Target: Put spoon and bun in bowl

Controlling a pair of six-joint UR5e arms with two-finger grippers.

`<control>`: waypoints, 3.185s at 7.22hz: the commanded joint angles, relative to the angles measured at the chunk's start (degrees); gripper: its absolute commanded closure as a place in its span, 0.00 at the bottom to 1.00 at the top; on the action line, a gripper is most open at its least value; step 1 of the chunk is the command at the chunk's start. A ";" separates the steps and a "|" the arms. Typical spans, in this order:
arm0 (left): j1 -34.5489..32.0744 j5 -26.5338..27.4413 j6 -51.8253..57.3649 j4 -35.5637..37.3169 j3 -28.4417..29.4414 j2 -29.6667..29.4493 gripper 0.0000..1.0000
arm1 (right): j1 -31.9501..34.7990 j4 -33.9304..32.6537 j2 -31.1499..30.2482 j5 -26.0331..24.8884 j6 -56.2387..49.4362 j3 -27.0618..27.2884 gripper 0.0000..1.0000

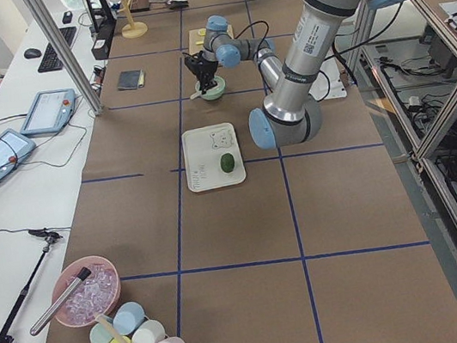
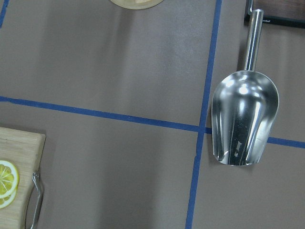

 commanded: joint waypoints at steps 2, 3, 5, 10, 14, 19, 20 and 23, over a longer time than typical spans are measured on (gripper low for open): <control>0.47 0.26 2.96 0.33 1.02 -0.87 0.02 | 0.09 0.00 0.02 0.00 -0.09 -0.14 0.00; 0.47 0.26 4.72 0.25 0.84 -0.69 0.00 | 0.00 0.00 0.02 0.00 0.00 -0.23 0.00; 0.38 0.17 8.59 0.16 -0.99 0.61 0.00 | 0.00 0.09 0.10 0.09 0.00 -0.06 0.00; -24.32 -28.93 66.31 7.52 -18.23 17.11 0.00 | -5.87 17.09 -0.69 0.53 20.93 4.07 0.00; -51.15 -41.46 101.55 7.81 -11.22 33.64 0.00 | -19.58 22.79 0.63 -2.01 34.36 9.59 0.00; -64.39 -49.86 110.39 -1.95 -9.55 52.04 0.00 | -38.54 0.70 8.18 -11.76 45.37 19.11 0.00; -64.31 -48.97 110.56 -2.30 -8.75 51.87 0.00 | -43.11 0.88 8.80 -19.35 47.61 19.02 0.00; -64.31 -48.96 110.65 -2.30 -9.44 51.95 0.00 | -51.04 0.79 16.78 -26.43 53.78 13.76 0.00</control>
